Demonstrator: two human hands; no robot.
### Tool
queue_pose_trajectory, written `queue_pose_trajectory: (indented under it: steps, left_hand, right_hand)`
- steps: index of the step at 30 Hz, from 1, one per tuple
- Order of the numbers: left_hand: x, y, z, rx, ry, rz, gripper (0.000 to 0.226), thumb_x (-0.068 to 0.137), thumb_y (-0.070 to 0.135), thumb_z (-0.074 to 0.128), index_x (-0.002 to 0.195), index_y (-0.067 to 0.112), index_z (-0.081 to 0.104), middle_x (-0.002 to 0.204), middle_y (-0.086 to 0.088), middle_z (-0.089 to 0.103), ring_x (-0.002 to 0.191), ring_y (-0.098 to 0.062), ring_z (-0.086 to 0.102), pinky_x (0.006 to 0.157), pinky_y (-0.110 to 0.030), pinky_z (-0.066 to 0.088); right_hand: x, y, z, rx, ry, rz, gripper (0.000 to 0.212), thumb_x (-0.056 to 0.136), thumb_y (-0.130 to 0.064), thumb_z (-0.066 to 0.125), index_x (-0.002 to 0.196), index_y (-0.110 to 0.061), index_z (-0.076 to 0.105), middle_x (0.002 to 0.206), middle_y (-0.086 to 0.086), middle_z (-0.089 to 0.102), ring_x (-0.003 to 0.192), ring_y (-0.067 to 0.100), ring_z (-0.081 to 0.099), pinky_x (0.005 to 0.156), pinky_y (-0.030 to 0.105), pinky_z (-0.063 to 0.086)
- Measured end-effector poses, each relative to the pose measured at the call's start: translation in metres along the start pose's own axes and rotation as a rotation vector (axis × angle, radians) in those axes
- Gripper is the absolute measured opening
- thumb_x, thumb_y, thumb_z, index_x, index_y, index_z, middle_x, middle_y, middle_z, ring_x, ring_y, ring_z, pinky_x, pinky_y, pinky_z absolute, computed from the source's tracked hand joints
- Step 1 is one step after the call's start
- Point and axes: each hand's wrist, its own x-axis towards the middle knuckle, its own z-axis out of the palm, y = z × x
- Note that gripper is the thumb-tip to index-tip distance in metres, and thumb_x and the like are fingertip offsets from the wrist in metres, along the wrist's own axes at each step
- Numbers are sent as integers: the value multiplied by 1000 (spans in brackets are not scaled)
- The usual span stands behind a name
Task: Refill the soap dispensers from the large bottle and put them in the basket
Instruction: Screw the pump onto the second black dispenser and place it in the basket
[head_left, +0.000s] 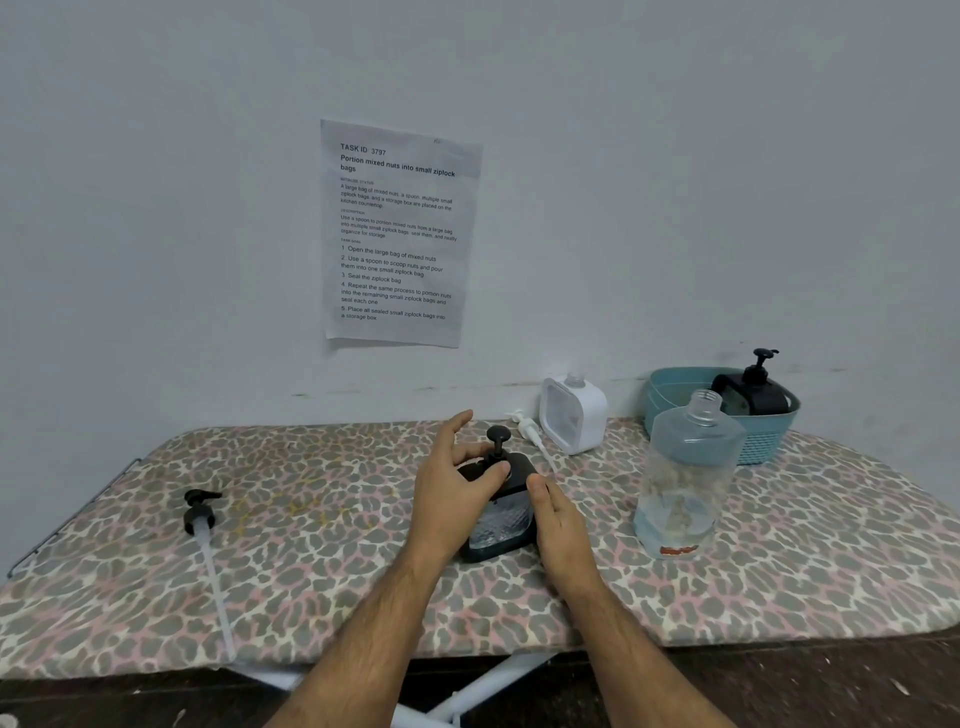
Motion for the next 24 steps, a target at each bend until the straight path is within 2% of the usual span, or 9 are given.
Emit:
queue_pose_trajectory:
  steps: [4,8,10,14,17,19,22,24]
  left_hand:
    - [-1,1,2,9,-19,4,66,86,19,73,136,44,37,105,13,70,104,0,64,90,-16,48]
    - [1,3,8,64,0,0,83,72,40,85,142,35,40,105,14,63,103,1,59,90,-20,44]
    - [1,5,11,81,21,-4,87,69,39,88,142,32,42,100,12,63,97,-1,60,85,-19,45]
    - [1,8,12,104,61,0,87,69,33,88,143,29,43,93,13,65,92,2,60,81,-15,42]
    - [-1,8,10,108,70,-7,84,70,32,88,141,30,44,96,17,64,94,8,57,79,-11,38]
    - [-1,7,7,91,60,-25,81,70,30,88,140,32,45,95,21,63,96,9,57,81,-12,39]
    - [0,2,3,78,15,-45,78,74,30,85,141,34,45,99,25,63,104,4,59,97,-23,43]
    - [0,0,0,85,-18,-46,77,78,30,82,144,34,42,105,22,64,108,3,58,104,-27,41]
  right_hand:
    - [0,2,0,-2,3,-5,51,87,-63,39,116,-30,65,108,-16,69,98,-8,61,80,6,42]
    - [0,1,0,-21,5,-10,50,88,-62,37,119,-33,63,109,-23,65,101,-14,57,83,5,39]
    - [0,-1,0,-24,1,-6,44,89,-60,37,117,-36,61,108,-27,62,100,-18,55,81,2,38]
    - [0,3,0,-17,10,-7,49,89,-62,39,118,-32,65,110,-20,67,102,-11,59,85,11,41]
    - [0,3,0,-27,10,6,36,96,-55,41,112,-35,66,107,-18,68,97,-10,60,81,9,42]
    - [1,3,-1,-31,13,14,27,99,-49,43,109,-37,64,105,-19,68,95,-12,60,77,4,41]
    - [1,4,0,-44,16,18,27,99,-50,43,111,-38,63,107,-20,66,97,-13,59,78,5,40]
    - [1,4,0,-50,17,13,19,100,-48,43,105,-42,61,105,-22,66,95,-16,58,77,2,39]
